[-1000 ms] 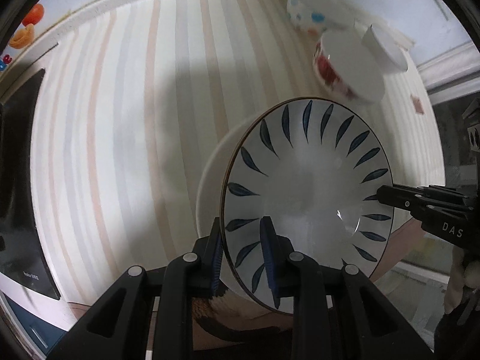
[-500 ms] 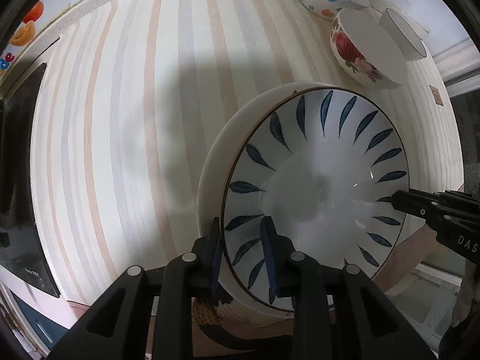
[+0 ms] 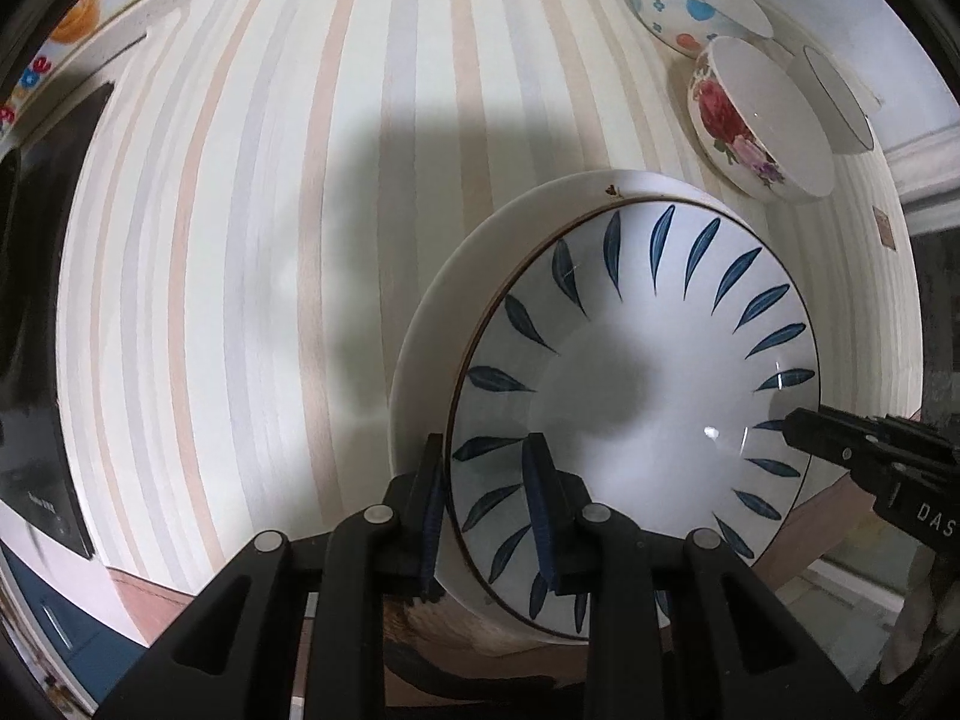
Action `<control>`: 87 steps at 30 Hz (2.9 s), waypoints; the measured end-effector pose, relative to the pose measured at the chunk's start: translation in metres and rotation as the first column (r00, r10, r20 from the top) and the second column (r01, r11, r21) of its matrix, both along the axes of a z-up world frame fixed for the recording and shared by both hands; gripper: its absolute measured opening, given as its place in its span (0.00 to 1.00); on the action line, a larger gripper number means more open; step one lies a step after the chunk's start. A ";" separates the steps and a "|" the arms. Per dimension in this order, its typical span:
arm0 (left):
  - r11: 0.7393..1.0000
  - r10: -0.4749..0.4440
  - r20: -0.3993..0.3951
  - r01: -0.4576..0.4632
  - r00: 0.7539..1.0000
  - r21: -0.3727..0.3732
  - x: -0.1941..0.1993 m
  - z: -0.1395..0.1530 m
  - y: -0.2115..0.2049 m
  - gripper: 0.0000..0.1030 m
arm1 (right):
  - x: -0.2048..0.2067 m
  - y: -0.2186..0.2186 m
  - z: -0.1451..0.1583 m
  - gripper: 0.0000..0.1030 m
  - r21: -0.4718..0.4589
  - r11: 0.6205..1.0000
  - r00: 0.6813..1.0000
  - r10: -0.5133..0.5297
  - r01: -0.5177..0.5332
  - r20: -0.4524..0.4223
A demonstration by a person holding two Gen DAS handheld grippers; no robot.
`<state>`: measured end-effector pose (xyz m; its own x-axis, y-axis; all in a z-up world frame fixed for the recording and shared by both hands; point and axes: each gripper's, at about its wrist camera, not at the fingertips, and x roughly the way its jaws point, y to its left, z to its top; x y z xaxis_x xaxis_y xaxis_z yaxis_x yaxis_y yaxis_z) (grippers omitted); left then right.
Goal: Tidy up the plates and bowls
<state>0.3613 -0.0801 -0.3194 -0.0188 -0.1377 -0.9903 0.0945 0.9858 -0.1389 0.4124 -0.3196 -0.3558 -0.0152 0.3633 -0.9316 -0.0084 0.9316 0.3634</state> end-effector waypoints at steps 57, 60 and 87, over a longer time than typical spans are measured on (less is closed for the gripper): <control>0.998 0.058 0.486 -0.051 0.872 -0.027 -0.190 0.230 0.018 0.91 | -0.231 0.017 0.255 0.94 -0.077 0.992 0.850 -0.046 0.101 0.525; 0.999 0.046 0.508 -0.041 0.860 -0.020 -0.181 0.229 0.012 0.91 | -0.224 0.008 0.253 0.94 -0.039 0.994 0.847 -0.067 0.103 0.527; 0.990 0.133 0.165 -0.126 0.977 -0.057 0.150 0.039 -0.082 0.44 | 0.134 -0.097 0.035 0.63 0.012 0.996 0.975 -0.084 0.083 0.208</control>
<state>0.5111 -0.1617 -0.2805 0.1682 -0.1734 -0.9704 -0.0077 0.9841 -0.1772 0.5465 -0.4163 -0.3204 0.2093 0.3584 -0.9098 -0.0066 0.9309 0.3652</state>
